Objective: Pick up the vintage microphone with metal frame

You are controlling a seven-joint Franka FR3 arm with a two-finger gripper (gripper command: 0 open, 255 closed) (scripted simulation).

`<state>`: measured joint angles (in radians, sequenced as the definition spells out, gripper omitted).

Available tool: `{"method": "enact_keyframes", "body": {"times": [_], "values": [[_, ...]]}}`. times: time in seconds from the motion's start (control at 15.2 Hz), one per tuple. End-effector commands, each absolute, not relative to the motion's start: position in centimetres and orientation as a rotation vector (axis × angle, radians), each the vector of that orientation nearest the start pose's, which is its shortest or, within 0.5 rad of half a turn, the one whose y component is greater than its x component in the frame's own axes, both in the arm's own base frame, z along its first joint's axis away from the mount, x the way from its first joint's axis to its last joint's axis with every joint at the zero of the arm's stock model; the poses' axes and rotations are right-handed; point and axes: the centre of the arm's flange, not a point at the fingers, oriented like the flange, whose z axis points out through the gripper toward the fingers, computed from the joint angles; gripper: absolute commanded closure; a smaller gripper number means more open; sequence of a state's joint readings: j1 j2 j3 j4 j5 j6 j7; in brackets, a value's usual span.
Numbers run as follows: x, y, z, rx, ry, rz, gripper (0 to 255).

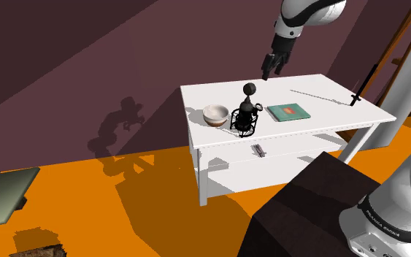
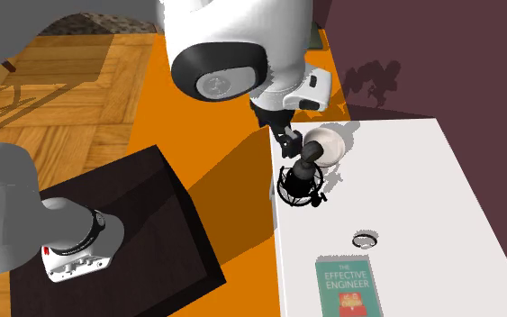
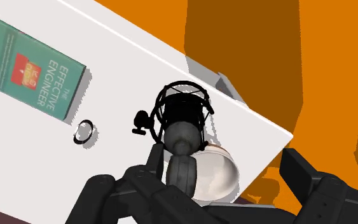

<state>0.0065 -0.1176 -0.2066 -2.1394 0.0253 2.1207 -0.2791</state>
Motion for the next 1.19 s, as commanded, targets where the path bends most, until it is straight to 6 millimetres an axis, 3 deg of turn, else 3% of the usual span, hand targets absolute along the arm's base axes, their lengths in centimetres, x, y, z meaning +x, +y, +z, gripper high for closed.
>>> {"method": "enact_keyframes", "body": {"times": [0.0, 0.53, 1.12], "values": [[53.7, -11.1, 44.8, -3.099, -0.122, -0.169, 0], [62.3, -13.9, 39.2, -3.037, -0.19, -0.193, 0], [62.5, -14.0, 35.1, -3.036, -0.191, -0.193, 0]]}}
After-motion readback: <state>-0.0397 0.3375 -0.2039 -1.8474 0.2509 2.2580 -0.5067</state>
